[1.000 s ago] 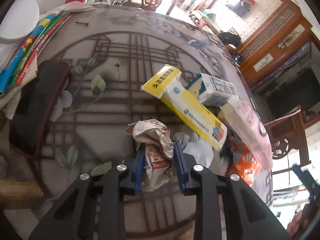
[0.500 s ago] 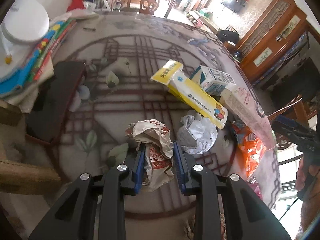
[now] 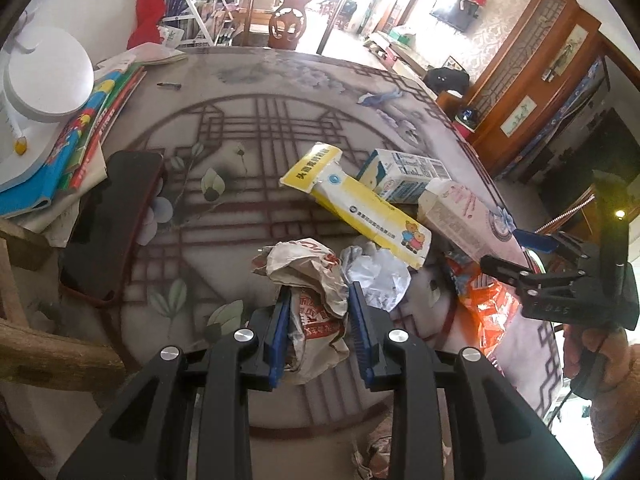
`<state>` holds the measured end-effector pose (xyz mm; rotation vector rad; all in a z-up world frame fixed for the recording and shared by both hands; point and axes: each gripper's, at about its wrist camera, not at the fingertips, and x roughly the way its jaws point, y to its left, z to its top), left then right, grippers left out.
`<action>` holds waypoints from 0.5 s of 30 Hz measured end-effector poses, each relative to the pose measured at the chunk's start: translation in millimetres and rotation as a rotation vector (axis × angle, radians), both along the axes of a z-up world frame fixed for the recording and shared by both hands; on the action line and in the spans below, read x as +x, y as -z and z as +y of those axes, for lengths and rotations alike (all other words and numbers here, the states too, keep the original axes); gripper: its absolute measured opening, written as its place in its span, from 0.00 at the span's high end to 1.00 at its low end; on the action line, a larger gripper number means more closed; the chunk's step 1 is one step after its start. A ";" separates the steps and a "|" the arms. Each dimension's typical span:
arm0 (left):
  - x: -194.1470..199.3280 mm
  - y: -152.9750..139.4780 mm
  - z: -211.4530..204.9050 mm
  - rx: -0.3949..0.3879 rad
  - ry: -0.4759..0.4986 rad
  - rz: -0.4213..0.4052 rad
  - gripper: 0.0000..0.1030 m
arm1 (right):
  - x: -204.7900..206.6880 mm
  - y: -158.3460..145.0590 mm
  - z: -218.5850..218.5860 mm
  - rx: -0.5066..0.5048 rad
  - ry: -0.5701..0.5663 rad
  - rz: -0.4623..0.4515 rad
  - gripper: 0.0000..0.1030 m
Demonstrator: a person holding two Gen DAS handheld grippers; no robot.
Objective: Collect trash
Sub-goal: 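Grasp the pink printed box with the right gripper while the left holds the paper bag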
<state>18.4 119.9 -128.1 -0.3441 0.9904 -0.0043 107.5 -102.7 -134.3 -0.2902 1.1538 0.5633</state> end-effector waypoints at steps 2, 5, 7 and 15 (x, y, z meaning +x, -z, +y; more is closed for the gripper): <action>-1.5 0.7 -0.7 0.002 0.002 0.003 0.74 | 0.1 3.4 0.6 -0.001 0.005 0.005 0.19; -3.8 2.6 -1.4 -0.004 -0.004 0.008 0.74 | 0.5 7.7 -0.9 -0.021 0.014 -0.001 0.38; -4.7 2.8 -1.5 -0.003 -0.007 0.009 0.74 | 0.8 6.3 -6.2 0.004 0.039 0.008 0.38; -6.5 -7.7 -4.6 -0.003 -0.004 -0.019 0.74 | -20.5 -39.5 -29.2 0.162 0.101 -0.051 0.41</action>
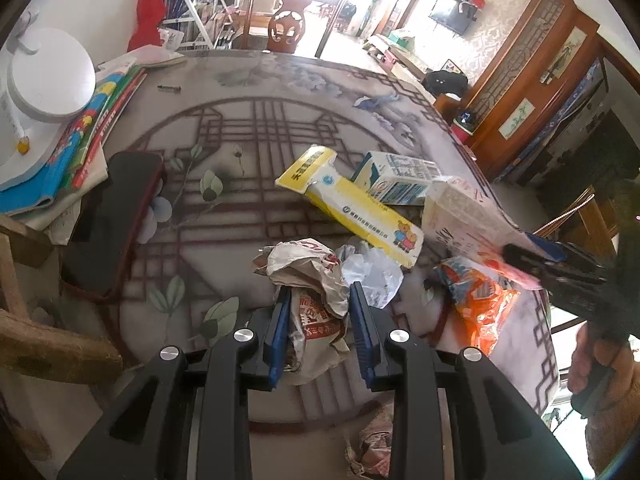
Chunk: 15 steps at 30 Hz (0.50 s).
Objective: Collect trash
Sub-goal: 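Grasp the pink printed box with the right gripper while the left holds the paper bag, then carry paper bag and pink box to the red bucket and open both grippers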
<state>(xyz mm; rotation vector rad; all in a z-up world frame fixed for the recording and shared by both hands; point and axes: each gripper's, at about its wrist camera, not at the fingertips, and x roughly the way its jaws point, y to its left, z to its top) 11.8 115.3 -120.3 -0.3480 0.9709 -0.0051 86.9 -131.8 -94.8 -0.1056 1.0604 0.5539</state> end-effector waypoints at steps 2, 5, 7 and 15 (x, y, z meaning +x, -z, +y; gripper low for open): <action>0.7 -3.3 -3.2 0.004 0.007 -0.007 0.74 | -8.6 -15.5 -7.1 0.032 0.029 -0.035 0.41; 0.7 -8.8 -8.2 -0.003 0.014 -0.024 0.75 | -25.6 -31.7 -21.3 0.096 0.083 -0.058 0.41; 1.2 -13.0 -12.0 -0.006 0.018 -0.035 0.76 | -35.2 -34.9 -27.8 0.112 0.110 -0.057 0.41; 11.0 -31.5 -34.8 -0.022 0.074 -0.075 0.76 | -47.4 -38.0 -68.9 0.131 0.228 -0.042 0.41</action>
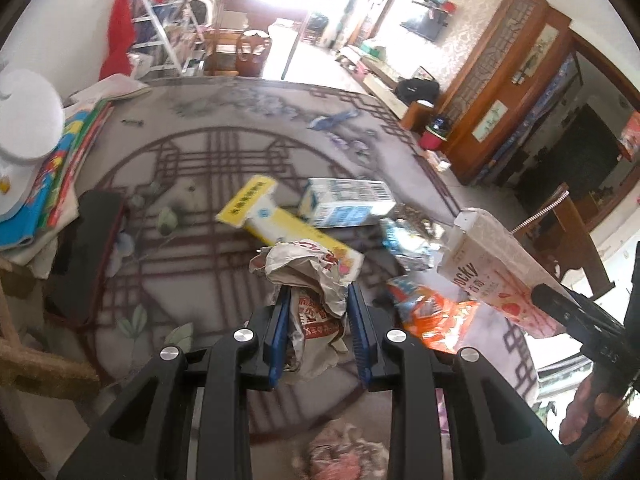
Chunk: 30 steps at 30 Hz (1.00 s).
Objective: Collect trash
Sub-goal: 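Carry paper bag and pink box to the red bucket and open both grippers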
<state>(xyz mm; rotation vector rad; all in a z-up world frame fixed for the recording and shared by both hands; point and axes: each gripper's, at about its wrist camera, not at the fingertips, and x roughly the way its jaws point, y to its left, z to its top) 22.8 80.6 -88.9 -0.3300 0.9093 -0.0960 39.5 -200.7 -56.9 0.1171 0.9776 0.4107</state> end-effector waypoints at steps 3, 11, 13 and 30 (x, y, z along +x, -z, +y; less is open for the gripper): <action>3.8 -4.7 -16.3 -0.005 0.031 -0.011 0.76 | -0.4 0.5 -11.0 0.012 0.024 0.006 0.41; 12.0 -15.2 -68.3 -0.009 0.123 -0.023 0.76 | 2.9 1.7 -43.4 0.027 0.050 0.006 0.41; 13.7 -16.2 -79.1 -0.009 0.128 -0.021 0.76 | 4.6 2.4 -55.4 0.034 0.052 0.006 0.41; 51.2 -30.1 -205.7 -0.030 0.190 -0.039 0.76 | 37.7 16.5 -180.3 0.062 0.120 0.015 0.41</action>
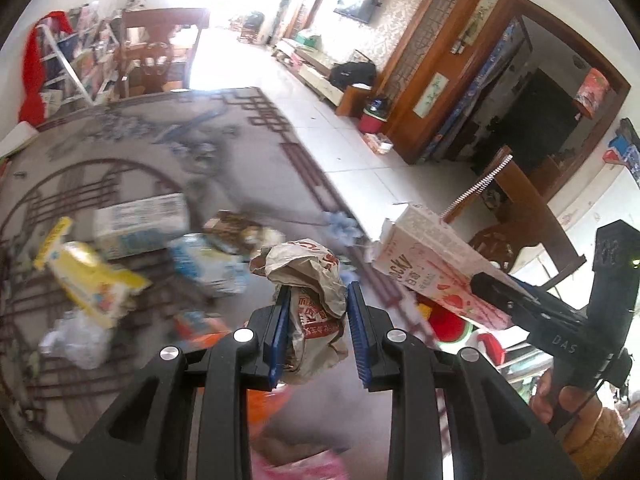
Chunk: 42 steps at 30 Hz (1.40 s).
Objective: Collect trash
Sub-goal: 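Carry paper bag and pink box to the red bucket and open both grippers, then move both open grippers back over the trash on the table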
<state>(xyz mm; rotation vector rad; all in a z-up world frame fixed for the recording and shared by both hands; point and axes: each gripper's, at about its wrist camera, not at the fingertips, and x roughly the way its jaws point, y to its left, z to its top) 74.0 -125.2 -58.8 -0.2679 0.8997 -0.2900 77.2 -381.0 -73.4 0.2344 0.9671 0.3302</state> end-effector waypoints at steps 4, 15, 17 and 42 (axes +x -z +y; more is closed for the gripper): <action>10.5 2.6 -48.1 0.010 0.075 0.000 0.76 | 4.0 9.2 -42.2 -0.005 0.069 0.027 0.41; 48.1 18.9 -167.4 0.010 0.280 0.030 0.76 | -3.0 38.2 -151.7 -0.010 0.295 0.098 0.41; 56.3 23.4 -186.4 0.007 0.312 0.037 0.76 | -0.2 47.1 -172.1 0.003 0.339 0.128 0.41; 59.1 12.8 -177.5 -0.020 0.235 0.015 0.35 | 9.9 41.2 -178.2 0.014 0.382 0.102 0.22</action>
